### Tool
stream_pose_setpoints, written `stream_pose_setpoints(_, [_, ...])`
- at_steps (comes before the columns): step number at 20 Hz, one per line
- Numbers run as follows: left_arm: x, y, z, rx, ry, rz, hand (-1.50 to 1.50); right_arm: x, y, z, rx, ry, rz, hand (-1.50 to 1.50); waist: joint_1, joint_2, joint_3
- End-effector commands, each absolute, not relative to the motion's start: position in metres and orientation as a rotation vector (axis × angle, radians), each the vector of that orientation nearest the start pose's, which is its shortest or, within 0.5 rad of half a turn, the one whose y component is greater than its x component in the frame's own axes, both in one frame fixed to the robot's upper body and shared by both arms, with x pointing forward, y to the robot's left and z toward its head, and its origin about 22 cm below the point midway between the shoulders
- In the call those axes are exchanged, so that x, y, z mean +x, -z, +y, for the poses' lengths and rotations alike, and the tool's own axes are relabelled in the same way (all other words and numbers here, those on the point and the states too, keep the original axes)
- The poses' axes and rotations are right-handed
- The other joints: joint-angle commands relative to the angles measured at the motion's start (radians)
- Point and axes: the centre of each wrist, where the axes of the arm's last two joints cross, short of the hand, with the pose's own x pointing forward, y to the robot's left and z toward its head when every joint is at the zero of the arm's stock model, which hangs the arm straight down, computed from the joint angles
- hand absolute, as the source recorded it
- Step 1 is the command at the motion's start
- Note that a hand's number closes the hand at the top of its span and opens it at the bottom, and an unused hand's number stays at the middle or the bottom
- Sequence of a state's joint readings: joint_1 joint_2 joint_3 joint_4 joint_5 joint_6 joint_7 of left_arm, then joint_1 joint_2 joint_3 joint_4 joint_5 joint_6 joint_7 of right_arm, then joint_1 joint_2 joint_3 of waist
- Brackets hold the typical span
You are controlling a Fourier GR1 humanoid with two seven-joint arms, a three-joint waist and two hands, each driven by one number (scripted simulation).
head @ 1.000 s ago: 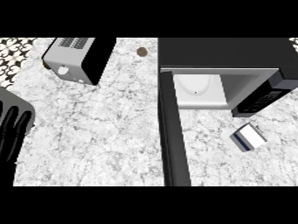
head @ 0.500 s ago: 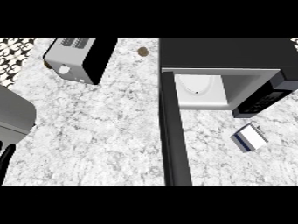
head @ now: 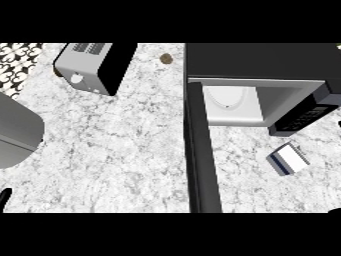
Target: Pick up the milk, place it into the microwave and close the microwave
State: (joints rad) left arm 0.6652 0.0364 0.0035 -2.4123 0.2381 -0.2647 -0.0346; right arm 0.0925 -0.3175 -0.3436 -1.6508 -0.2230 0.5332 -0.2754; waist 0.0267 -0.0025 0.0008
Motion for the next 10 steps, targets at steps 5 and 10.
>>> stream_pose_setpoints(5, [0.055, -0.133, 0.272, -0.180, 0.008, -1.974, -1.50, 0.208, 0.006, -0.415, -0.046, -0.250, -1.781, -1.50, 0.011, 0.003, 0.002])
stream_pose_setpoints(10, [0.044, -0.131, 0.279, -0.184, 0.000, -1.968, -1.50, 0.215, 0.039, -0.408, -0.085, -0.268, -1.738, -1.50, 0.016, 0.004, 0.002])
